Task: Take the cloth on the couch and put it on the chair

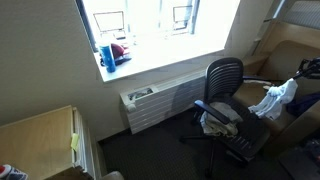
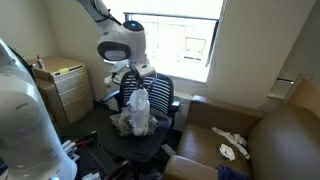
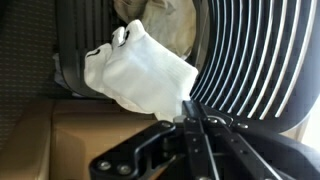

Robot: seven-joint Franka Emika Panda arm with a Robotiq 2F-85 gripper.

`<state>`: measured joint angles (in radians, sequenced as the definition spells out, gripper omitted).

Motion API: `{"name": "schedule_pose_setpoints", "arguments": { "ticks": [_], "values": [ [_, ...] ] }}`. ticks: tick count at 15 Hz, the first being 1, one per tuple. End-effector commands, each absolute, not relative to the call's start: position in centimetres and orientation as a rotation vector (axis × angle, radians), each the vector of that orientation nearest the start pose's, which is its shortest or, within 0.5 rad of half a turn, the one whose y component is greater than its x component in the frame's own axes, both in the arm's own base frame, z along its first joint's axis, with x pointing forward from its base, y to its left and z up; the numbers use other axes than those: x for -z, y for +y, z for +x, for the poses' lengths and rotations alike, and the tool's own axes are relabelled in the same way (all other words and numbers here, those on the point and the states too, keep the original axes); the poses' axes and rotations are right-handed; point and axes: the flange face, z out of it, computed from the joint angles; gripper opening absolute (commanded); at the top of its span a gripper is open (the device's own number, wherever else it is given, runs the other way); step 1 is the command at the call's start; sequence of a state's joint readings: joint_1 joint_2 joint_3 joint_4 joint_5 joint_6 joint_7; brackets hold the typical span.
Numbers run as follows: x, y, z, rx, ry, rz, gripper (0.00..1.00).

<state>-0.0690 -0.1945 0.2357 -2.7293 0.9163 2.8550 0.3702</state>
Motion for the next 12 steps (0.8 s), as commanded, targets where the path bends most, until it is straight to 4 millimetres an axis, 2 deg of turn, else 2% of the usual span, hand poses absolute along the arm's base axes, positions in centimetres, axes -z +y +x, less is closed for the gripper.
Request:
{"name": "schedule_pose_setpoints", "arguments": {
  "ticks": [1, 2, 3, 4, 5, 7, 9, 12],
  "values": [
    [-29.9, 5.7, 42.3, 0.496, 1.394, -2.28, 0.0],
    [-29.1, 7.1, 42.1, 0.515, 1.416, -2.277, 0.0],
    [-26.5, 8.0, 41.4, 0.484, 1.461, -2.309, 0.0],
    [-29.4, 6.9, 41.0, 0.48, 1.411, -2.277, 0.01],
    [-28.3, 7.8, 40.7, 0.476, 1.426, -2.291, 0.01],
    [-26.5, 8.4, 40.7, 0.459, 1.446, -2.322, 0.01],
    [-26.9, 7.2, 41.4, 0.509, 1.474, -2.303, 0.0],
    [-27.3, 9.0, 41.3, 0.475, 1.44, -2.291, 0.0]
  ]
}}
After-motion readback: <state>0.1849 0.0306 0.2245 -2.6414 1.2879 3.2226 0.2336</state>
